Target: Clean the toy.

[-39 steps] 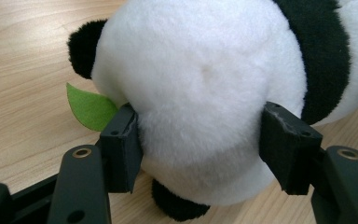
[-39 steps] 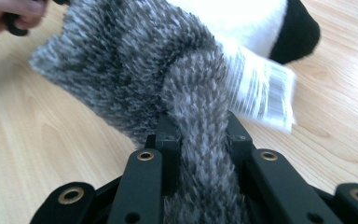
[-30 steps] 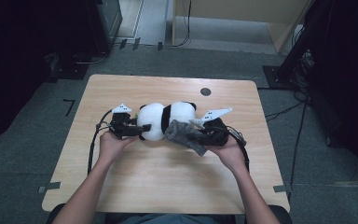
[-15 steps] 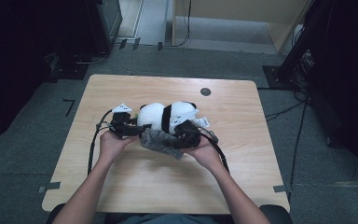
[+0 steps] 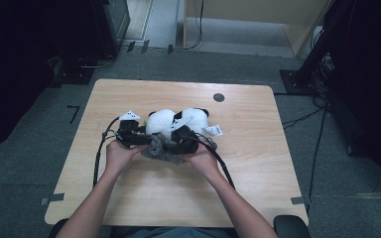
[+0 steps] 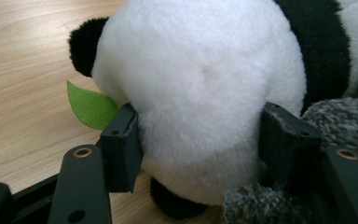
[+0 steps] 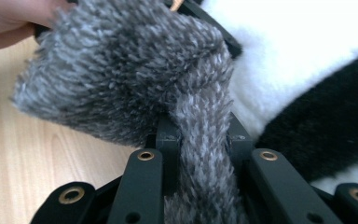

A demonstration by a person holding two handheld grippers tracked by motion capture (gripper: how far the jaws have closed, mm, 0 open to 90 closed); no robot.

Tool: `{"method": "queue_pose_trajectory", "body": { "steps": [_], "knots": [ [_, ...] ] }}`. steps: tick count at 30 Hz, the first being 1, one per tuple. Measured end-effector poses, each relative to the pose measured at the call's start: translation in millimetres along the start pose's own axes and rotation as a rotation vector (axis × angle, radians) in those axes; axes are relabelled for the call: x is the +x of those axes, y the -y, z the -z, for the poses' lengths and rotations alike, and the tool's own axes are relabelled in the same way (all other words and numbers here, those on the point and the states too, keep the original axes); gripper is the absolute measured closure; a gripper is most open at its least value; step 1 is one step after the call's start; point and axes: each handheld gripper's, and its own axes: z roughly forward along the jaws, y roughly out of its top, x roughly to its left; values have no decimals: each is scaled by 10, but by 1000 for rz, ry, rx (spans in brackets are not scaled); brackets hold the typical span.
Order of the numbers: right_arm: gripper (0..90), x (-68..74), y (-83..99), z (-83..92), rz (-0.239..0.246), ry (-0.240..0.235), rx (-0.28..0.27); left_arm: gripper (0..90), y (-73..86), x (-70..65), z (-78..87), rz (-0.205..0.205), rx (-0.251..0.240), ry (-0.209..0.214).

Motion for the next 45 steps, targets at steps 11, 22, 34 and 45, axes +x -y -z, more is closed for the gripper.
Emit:
{"method": "queue_pose_trajectory", "body": {
  "steps": [11, 22, 34, 45],
  "knots": [
    [744, -48, 116, 168, 0, 47, 17, 367, 13, -8, -9, -8, -10, -5],
    [744, -180, 340, 549, -30, 45, -5, 369, 23, -7, -27, -20, -16, -16],
    [735, -399, 583, 930, -74, 78, -63, 371, 12, 2, -37, -22, -12, -10],
    [740, -610, 723, 1318, -174, 199, -169, 369, 13, 10, -37, -27, -14, -1]
  ]
}}
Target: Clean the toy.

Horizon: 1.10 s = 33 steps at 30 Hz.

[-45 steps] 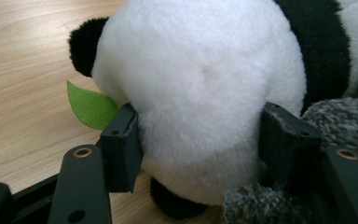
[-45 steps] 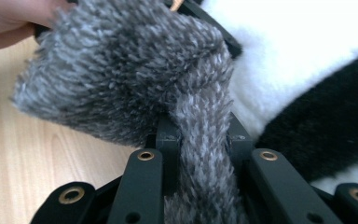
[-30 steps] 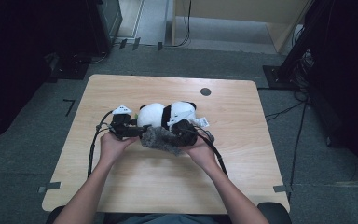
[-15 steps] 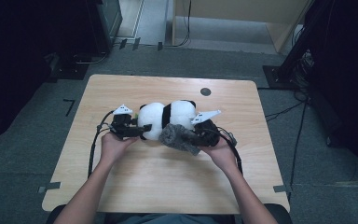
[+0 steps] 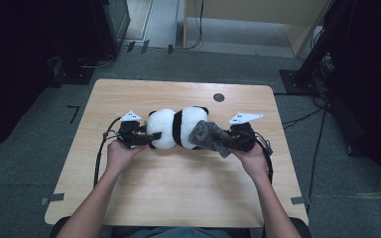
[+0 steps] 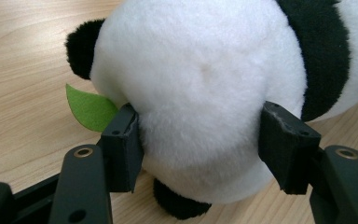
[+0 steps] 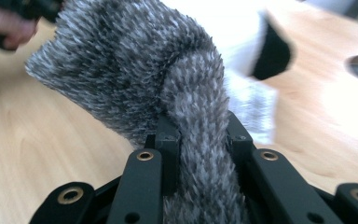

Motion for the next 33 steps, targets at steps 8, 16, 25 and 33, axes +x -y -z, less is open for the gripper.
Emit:
{"method": "queue_pose_trajectory", "body": {
  "steps": [8, 16, 25, 33],
  "knots": [
    [745, -231, -60, 78, -121, 106, -61, 363, 3, 2, 5, 1, -1, 3],
    [749, -386, -156, -30, -126, 171, -30, 357, 7, -9, 16, 7, -1, 4],
    [749, -488, -197, -110, -198, 190, -66, 356, 17, -7, 20, 13, -4, 9],
    [747, -213, -219, -428, -113, 93, -6, 342, 43, 18, 8, 26, -14, 36]
  ]
}}
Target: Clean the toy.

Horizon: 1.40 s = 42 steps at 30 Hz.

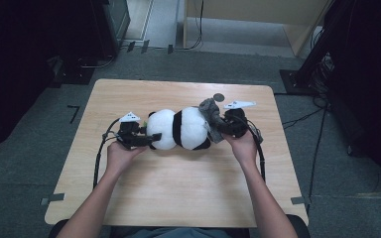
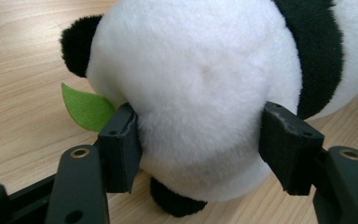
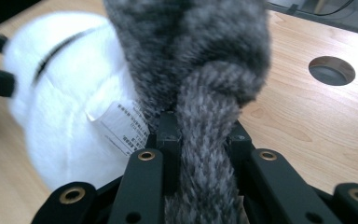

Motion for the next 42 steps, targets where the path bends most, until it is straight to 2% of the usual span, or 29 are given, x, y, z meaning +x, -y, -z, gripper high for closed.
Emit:
{"method": "queue_pose_trajectory", "body": {
  "steps": [2, 6, 9, 11, 15, 17, 18, 21, 23, 25, 27, 31, 34, 37, 40, 42],
  "knots": [
    [747, -25, 6, -27, -6, -2, -3, 304, 8, 41, -15, 7, -15, 16],
    [743, -100, 8, -27, -23, -12, -6, 217, -12, 67, -37, -18, -18, 16],
    [742, -123, 10, -34, -18, -8, -10, 166, -53, 102, -41, -17, 6, 27],
    [740, -130, 7, -32, -13, -6, -9, 133, -79, 112, -25, -37, 18, 20],
    [736, -165, 8, -16, -15, -9, -9, 136, -112, 138, 60, -84, 0, 2],
    [735, -191, 17, -25, -19, -19, -5, 140, -170, 173, 105, -71, 18, 15],
    [736, -195, 21, -30, -24, -17, 1, 152, -201, 186, 134, -73, 9, 15],
    [735, -207, 27, -45, -22, -20, 6, 213, -273, 240, 181, -125, -11, -9],
    [735, -213, 27, -44, -22, -21, 7, 216, -308, 324, 183, -115, -2, -4],
    [735, -221, 29, -43, -17, -20, 7, 217, -338, 389, 199, -107, -19, 8],
    [735, -230, 32, -38, -22, -18, 10, 225, -363, 419, 219, -126, -33, 3],
    [735, -248, 36, -30, -26, -19, 10, 235, -361, 519, 217, -144, -31, 4],
    [735, -250, 37, -41, -25, -24, 10, 238, -328, 566, 131, -150, -8, 42],
    [735, -242, 44, -79, -27, -38, 17, 245, -306, 585, 84, -161, -23, 79],
    [741, -234, 53, -118, -18, -61, 10, 247, -281, 576, 64, -196, -16, 102],
    [750, -226, 53, -134, -19, -79, 1, 244, -259, 563, 40, -207, 0, 138]
  ]
}}
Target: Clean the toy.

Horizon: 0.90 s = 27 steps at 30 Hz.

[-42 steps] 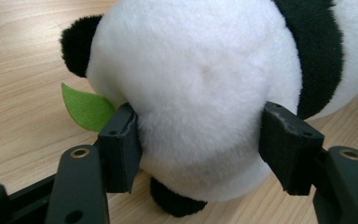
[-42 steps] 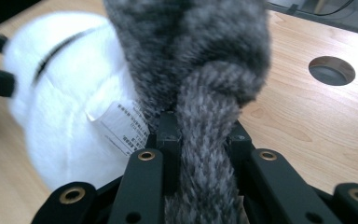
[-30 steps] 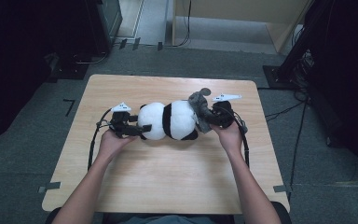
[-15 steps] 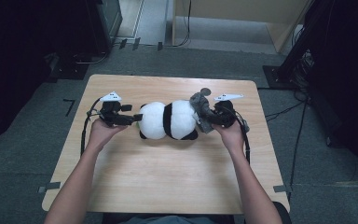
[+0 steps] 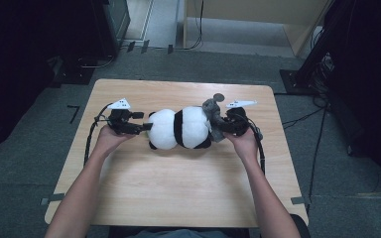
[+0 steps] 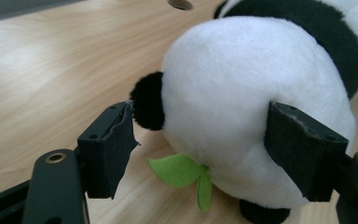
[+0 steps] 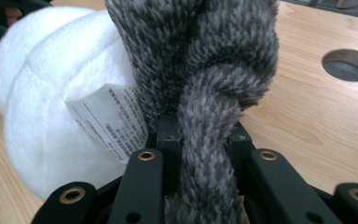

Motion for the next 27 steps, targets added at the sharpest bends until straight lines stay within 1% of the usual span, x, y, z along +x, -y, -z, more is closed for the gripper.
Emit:
{"method": "queue_pose_trajectory", "body": {
  "steps": [1, 3, 4, 5, 7, 8, 10, 11, 13, 16, 17, 21, 22, 23, 24, 25, 26, 27],
  "knots": [
    [753, 7, -1, -10, 7, 0, -4, 234, 8, -11, -15, -5, 5, 14],
    [761, 24, -2, -33, 9, 0, -13, 183, 18, -50, -38, -28, 10, 27],
    [764, 32, -4, -42, 11, 2, -14, 179, 23, -75, -48, -41, 6, 40],
    [768, 39, -5, -51, 10, 2, -18, 156, 32, -107, -63, -61, 3, 43],
    [776, 52, -9, -62, 6, -4, -25, 64, 55, -173, -106, -97, 3, 64],
    [779, 62, -12, -69, 8, -3, -28, 0, 62, -208, -137, -115, 12, 77],
    [782, 81, -15, -86, 11, -8, -39, 0, 74, -273, -182, -157, 7, 134],
    [783, 95, -18, -94, 13, -4, -41, 0, 77, -307, -206, -175, 6, 165],
    [784, 117, -22, -108, 17, 3, -47, 0, 78, -378, -251, -203, 7, 211],
    [786, 138, -28, -124, 18, 4, -55, 0, 84, -463, -322, -222, 13, 276],
    [787, 146, -29, -129, 17, 4, -58, 0, 89, -484, -344, -224, 18, 290],
    [789, 188, -45, -141, 28, 18, -64, 0, 120, -528, -370, -214, 18, 308],
    [789, 192, -48, -142, 32, 15, -68, 0, 120, -540, -368, -218, 26, 320],
    [789, 198, -51, -142, 31, 14, -69, 32, 114, -559, -359, -226, 33, 324],
    [790, 206, -53, -144, 33, 17, -71, 85, 101, -583, -347, -230, 45, 319],
    [790, 211, -57, -141, 35, 24, -70, 162, 86, -607, -331, -233, 59, 317],
    [790, 211, -60, -137, 35, 28, -73, 237, 70, -634, -317, -230, 74, 310],
    [790, 207, -64, -128, 36, 32, -77, 307, 61, -655, -312, -206, 88, 318]
  ]
}}
